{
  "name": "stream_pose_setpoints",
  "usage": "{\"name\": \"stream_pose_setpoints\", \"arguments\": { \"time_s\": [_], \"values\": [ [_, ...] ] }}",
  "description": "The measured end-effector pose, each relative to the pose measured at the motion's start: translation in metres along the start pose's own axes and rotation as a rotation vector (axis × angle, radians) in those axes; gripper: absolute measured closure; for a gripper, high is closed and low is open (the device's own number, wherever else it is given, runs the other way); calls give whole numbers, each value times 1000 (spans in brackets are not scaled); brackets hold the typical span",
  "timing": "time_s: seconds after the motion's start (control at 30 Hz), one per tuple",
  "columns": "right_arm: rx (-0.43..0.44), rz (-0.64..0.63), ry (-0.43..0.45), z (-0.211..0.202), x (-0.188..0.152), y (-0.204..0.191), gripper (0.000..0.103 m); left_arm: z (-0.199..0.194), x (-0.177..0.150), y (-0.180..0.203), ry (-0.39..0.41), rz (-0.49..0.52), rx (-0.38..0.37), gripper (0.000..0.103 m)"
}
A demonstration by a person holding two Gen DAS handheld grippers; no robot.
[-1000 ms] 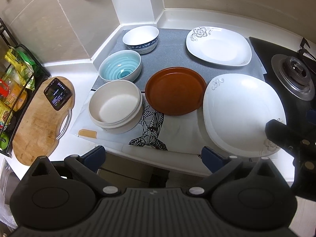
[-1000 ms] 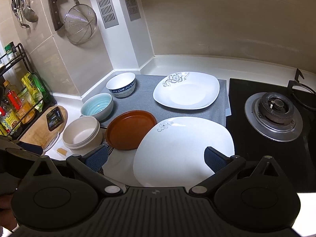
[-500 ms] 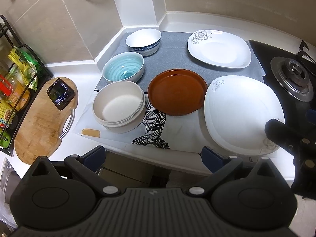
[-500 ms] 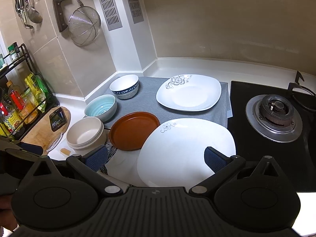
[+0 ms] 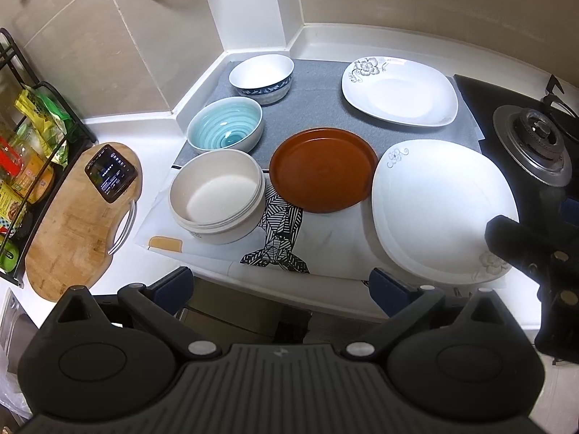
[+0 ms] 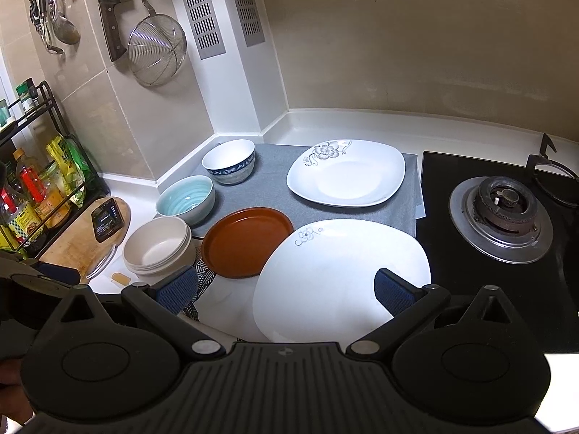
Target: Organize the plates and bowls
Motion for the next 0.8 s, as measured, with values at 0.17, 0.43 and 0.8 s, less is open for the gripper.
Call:
{"name": "stream_pose_setpoints", "arguments": {
  "time_s": [0.17, 0.43, 0.8],
  "values": [
    [-1, 3, 0, 2, 1, 1, 0, 0, 0, 0, 0, 1, 0, 0],
    [-8, 10, -6, 5, 2, 4, 0, 3, 8, 5, -9, 10, -4, 0],
    [-14, 17, -8, 7, 2, 8, 0, 7, 8, 7, -13, 15, -7, 0]
  ]
}}
Point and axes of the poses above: each gripper's, at about its wrist camera, not at the fingertips, and z roughly the way its jaws point, y to its right, x to its top, the point moved 3 cm from there along z, roughly the way its jaws point, and after that the axes turned 2 degrees about z, right-handed, at the moved point
